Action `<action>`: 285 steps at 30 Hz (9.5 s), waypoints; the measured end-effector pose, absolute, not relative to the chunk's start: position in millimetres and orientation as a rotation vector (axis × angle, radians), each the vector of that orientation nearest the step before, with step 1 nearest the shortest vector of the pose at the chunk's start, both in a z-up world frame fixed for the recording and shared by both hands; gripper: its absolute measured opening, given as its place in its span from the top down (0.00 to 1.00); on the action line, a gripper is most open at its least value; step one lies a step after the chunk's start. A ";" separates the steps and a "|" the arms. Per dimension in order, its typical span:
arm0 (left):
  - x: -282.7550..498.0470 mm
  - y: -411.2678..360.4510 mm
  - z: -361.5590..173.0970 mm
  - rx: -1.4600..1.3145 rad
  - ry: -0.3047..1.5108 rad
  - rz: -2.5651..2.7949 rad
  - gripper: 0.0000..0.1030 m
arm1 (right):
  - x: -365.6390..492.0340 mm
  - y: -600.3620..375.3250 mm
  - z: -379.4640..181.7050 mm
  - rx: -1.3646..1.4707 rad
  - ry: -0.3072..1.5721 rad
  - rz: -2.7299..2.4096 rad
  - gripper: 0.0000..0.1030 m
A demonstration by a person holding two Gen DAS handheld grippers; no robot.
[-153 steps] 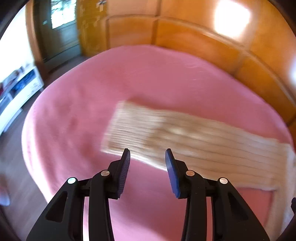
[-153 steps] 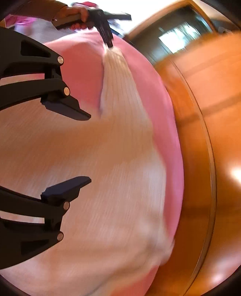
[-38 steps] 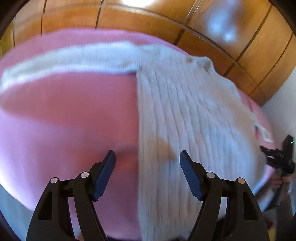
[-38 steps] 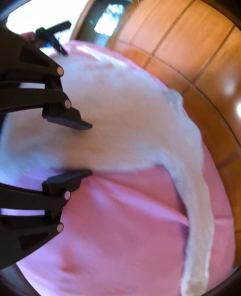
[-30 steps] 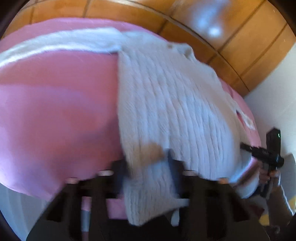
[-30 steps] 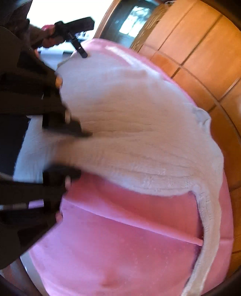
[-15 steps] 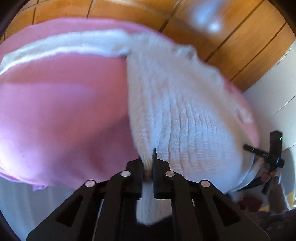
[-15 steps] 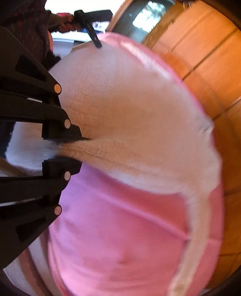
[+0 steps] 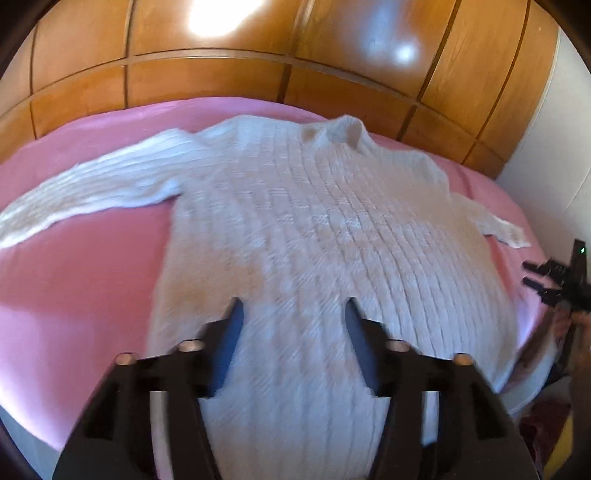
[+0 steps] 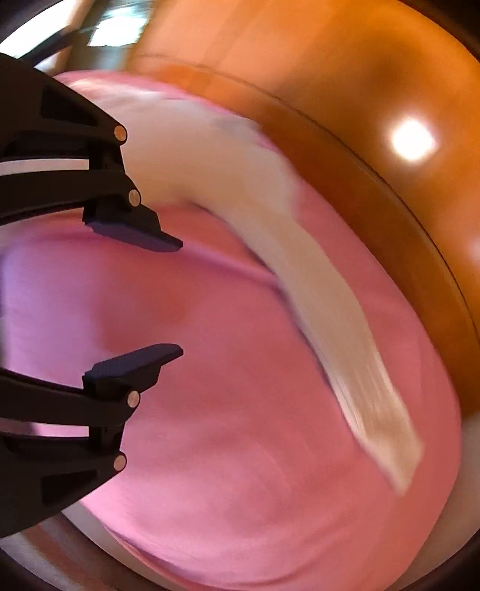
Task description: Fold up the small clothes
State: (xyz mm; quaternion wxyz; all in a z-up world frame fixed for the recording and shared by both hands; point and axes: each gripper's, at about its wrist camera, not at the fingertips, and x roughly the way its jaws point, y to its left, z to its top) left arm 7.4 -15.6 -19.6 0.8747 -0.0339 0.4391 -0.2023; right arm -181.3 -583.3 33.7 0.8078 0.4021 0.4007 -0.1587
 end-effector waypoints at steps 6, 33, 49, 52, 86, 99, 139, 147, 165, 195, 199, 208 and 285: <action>28.0 -52.0 -34.5 -0.009 0.944 -0.440 0.45 | -154.1 -676.4 9.6 0.992 0.787 -0.606 0.67; 65.1 -43.5 -25.4 -0.179 0.995 -0.486 0.45 | 14.2 -510.3 149.0 0.559 0.658 -0.014 0.93; 99.7 1.0 -31.4 -0.424 1.020 -0.479 0.45 | 27.5 -363.2 94.9 0.469 0.845 0.241 0.62; 119.5 3.1 -42.1 -0.480 1.058 -0.469 0.45 | -8.0 -393.5 91.2 0.493 0.865 0.154 0.56; 164.9 -2.5 -47.4 -0.254 0.935 -0.217 0.53 | 37.0 -429.2 12.8 0.280 0.911 -0.237 0.38; 89.1 230.1 -45.8 -0.718 0.850 0.088 0.52 | 43.6 -414.0 11.4 0.225 0.934 -0.180 0.08; 123.0 -52.7 -5.8 -0.361 0.865 -0.490 0.49 | 44.4 -413.3 9.8 0.230 0.923 -0.192 0.04; 76.6 -21.5 -26.1 -0.188 0.845 -0.357 0.47 | 39.7 -418.6 16.7 0.226 0.914 -0.193 0.06; 55.8 19.5 -66.5 -0.266 0.826 -0.277 0.44 | 63.0 -250.7 56.4 0.231 0.949 0.237 0.95; 54.7 35.2 -20.9 -0.329 0.838 -0.298 0.44 | 22.5 -466.6 54.7 0.396 0.914 -0.238 0.76; 73.9 17.5 8.0 -0.280 0.760 -0.358 0.44 | 17.6 -461.3 70.2 0.373 0.847 -0.214 0.68; 137.1 -13.4 -52.6 -0.220 0.966 -0.300 0.46 | 52.0 -417.3 33.2 0.224 0.950 -0.174 0.25; 30.9 14.6 4.5 -0.070 0.817 -0.072 0.39 | 49.8 -410.8 24.8 0.160 0.934 -0.150 0.04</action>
